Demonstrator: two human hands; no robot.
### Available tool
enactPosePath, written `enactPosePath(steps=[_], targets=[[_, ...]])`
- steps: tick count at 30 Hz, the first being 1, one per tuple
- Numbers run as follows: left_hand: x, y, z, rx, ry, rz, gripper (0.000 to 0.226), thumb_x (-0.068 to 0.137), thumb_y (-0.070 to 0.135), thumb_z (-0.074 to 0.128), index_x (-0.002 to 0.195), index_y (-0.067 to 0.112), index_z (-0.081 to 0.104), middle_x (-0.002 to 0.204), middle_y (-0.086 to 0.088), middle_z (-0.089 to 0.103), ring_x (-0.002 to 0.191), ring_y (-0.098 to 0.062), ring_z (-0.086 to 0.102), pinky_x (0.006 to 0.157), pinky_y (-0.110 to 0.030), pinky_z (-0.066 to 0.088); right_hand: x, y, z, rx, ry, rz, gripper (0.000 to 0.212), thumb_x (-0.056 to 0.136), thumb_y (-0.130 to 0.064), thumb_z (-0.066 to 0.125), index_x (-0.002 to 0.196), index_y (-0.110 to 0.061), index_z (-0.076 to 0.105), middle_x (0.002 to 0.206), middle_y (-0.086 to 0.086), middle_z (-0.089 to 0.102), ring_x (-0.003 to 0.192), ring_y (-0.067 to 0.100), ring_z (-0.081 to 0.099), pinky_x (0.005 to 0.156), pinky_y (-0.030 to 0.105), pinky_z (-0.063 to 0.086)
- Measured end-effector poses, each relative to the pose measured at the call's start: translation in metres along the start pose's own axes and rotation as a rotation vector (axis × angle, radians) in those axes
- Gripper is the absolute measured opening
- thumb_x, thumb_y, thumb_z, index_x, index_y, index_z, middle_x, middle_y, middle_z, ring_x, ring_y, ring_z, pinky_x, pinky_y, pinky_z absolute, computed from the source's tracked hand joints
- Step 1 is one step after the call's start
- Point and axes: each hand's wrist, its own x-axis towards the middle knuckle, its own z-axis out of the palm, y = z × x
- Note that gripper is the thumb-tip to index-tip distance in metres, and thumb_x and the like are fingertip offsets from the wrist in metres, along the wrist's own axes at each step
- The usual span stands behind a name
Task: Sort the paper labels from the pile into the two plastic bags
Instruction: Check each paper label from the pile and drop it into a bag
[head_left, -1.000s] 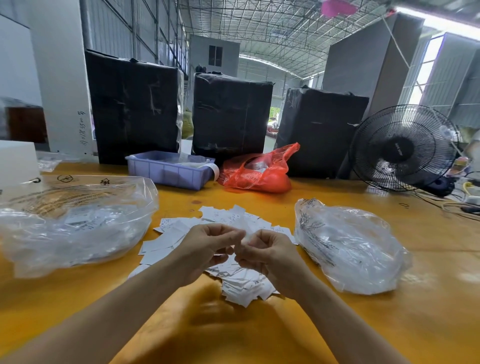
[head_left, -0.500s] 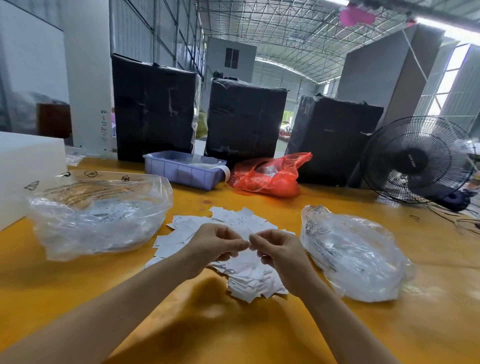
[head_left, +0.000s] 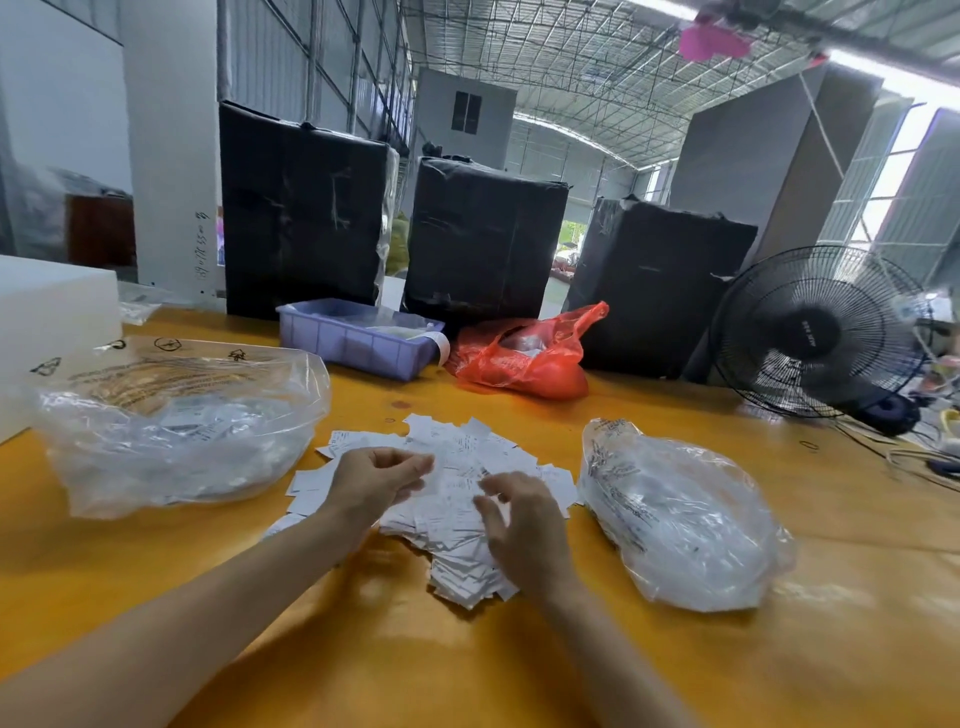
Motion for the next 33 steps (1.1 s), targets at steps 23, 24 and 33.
enactPosePath(steps=[23, 24, 33], targets=[[0.003, -0.022, 0.008, 0.154, -0.007, 0.036, 0.016, 0.076, 0.008, 0.077, 0.069, -0.002, 0.067, 0.059, -0.009, 0.064, 0.053, -0.011, 0.062, 0.05, -0.027, 0.049, 0.0, 0.009, 0.02, -0.051, -0.119, 0.066, 0.048, 0.087, -0.035, 0.064, 0.129, -0.016, 0.054, 0.135, -0.002, 0.049, 0.129, 0.013, 0.037, 0.106, 0.016, 0.023], [0.003, -0.022, 0.008, 0.159, -0.011, 0.036, 0.016, 0.076, 0.008, 0.077, 0.069, -0.002, 0.067, 0.058, -0.009, 0.063, 0.052, -0.01, 0.062, 0.049, -0.027, 0.049, 0.0, 0.01, 0.021, -0.06, -0.118, 0.06, 0.049, 0.087, -0.036, 0.063, 0.13, -0.016, 0.054, 0.138, -0.002, 0.047, 0.131, 0.011, 0.035, 0.107, 0.015, 0.022], [-0.004, -0.01, 0.004, 0.163, -0.096, 0.031, 0.013, 0.077, 0.008, 0.077, 0.074, -0.002, 0.069, 0.066, -0.011, 0.071, 0.055, -0.011, 0.065, 0.05, -0.028, 0.051, 0.001, 0.001, 0.013, -0.046, 0.075, 0.037, 0.046, 0.087, -0.013, 0.06, 0.131, -0.017, 0.05, 0.12, -0.002, 0.058, 0.112, 0.014, 0.048, 0.093, 0.019, 0.036]])
